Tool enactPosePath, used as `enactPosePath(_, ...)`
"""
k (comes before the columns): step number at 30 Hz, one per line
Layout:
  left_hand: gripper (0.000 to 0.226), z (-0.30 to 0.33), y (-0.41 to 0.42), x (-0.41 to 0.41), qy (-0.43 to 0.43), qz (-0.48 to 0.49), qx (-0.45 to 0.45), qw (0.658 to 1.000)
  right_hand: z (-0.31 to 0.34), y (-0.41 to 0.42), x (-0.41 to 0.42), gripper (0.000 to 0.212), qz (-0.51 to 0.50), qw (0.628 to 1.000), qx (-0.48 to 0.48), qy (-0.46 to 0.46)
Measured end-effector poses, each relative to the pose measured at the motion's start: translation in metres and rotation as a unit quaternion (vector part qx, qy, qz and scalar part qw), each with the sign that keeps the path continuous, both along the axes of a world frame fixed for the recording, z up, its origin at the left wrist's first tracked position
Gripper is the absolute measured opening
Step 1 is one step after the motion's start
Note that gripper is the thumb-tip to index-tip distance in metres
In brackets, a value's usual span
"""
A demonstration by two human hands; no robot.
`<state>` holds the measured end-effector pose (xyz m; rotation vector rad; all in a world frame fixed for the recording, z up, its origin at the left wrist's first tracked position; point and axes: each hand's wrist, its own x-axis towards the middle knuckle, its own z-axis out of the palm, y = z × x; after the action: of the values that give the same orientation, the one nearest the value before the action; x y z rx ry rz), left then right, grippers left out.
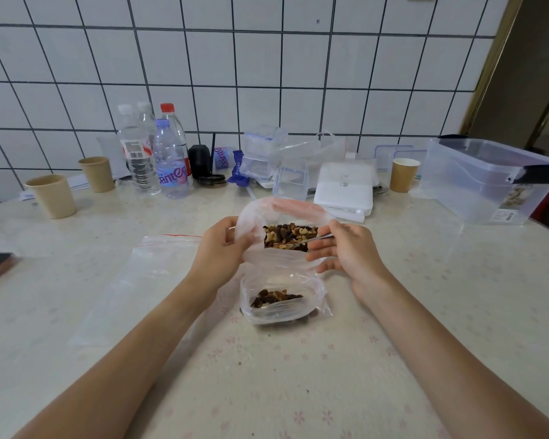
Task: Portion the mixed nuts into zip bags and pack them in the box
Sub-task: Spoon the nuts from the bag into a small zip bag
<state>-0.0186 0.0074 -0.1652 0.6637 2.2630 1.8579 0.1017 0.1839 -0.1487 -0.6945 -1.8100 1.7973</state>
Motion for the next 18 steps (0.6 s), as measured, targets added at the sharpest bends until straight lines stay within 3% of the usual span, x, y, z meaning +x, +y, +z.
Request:
enactPosePath(6,0.027,0.005,-0.003,0.001,-0.027,-0.017,0.055,0.998,0.004,0.003,0.001,0.033,-0.001,0.998,-0.044,0.048)
enactPosePath(10,0.03,0.008,-0.008,0.0,-0.012,0.001,0.028,1.0,0.008,0.007,0.002,0.035,-0.002,0.996,-0.048,0.081)
enactPosePath(14,0.04,0.015,-0.017,-0.002,0.072,0.069,-0.043,0.994,0.015,0.013,0.006,0.04,0.01,0.994,-0.041,0.103)
enactPosePath(18,0.027,0.026,-0.032,0.003,0.178,0.081,-0.1,0.976,0.023,0.016,0.013,0.041,0.055,0.992,-0.032,0.107)
